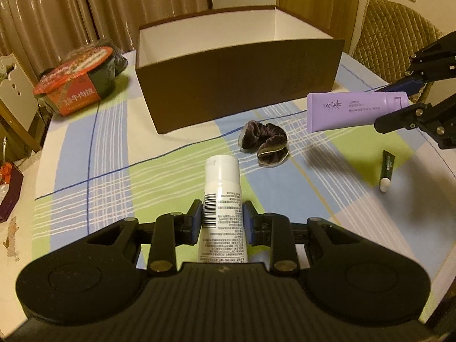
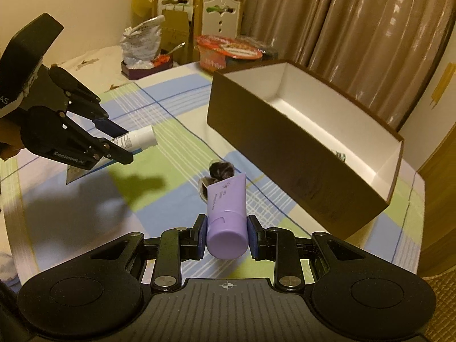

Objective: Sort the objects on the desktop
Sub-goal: 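Carry the white tube with the left tool while the right tool carries the purple tube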

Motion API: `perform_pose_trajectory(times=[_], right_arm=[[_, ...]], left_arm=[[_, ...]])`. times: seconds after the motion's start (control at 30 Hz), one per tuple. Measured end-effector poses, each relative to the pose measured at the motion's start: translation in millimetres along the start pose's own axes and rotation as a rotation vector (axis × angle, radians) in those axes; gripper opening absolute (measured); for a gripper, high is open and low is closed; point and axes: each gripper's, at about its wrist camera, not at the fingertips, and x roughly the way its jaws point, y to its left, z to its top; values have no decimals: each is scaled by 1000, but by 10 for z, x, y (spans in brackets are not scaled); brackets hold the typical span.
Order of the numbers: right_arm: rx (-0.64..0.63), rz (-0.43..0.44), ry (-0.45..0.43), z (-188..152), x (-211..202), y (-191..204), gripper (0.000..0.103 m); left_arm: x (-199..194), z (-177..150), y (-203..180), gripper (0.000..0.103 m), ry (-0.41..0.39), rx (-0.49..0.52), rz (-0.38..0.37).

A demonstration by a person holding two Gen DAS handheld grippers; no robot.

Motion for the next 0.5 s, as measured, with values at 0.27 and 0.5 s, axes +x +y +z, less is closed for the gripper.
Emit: perform_pose_trajectory(times=[0.27,0.5], right_arm=[[-1,-34,-51,20,-231,113,28],[-15,-69,-100,150,-368,65,28]], left_arm=[[-281,87,-14,25,-59,28,15],[-423,276,-7,25,-112,53,29]])
